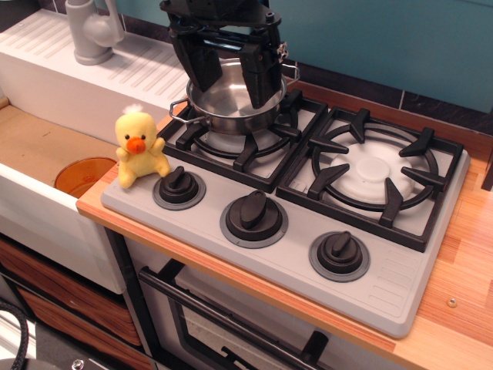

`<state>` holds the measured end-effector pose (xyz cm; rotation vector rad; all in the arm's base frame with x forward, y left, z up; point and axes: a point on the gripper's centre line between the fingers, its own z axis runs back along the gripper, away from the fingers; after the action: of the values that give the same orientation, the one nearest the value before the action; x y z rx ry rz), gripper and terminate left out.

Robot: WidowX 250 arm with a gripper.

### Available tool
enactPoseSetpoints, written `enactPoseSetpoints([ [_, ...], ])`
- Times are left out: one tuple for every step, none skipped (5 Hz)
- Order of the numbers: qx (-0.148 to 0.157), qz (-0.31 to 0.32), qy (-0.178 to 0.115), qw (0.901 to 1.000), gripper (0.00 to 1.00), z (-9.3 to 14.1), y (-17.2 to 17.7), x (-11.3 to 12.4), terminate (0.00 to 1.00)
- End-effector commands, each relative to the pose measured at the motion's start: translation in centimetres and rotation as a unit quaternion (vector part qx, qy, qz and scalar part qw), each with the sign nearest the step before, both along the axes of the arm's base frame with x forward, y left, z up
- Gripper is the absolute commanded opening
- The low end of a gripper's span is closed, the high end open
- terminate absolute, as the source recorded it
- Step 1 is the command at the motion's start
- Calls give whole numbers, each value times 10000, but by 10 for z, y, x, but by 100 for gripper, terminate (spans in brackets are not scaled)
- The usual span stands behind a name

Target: Put stuffedduck in pot or pan an put pot or pan on stove

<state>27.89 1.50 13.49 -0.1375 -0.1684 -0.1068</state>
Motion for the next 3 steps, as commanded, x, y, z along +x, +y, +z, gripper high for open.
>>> enactPoseSetpoints([
  [0,0,0,10000,100,0,0,0,0],
  [-116,-99,-27,9999,100,-3,20,5,0],
  [-52,-174,-106,9998,100,-2,43,10,0],
])
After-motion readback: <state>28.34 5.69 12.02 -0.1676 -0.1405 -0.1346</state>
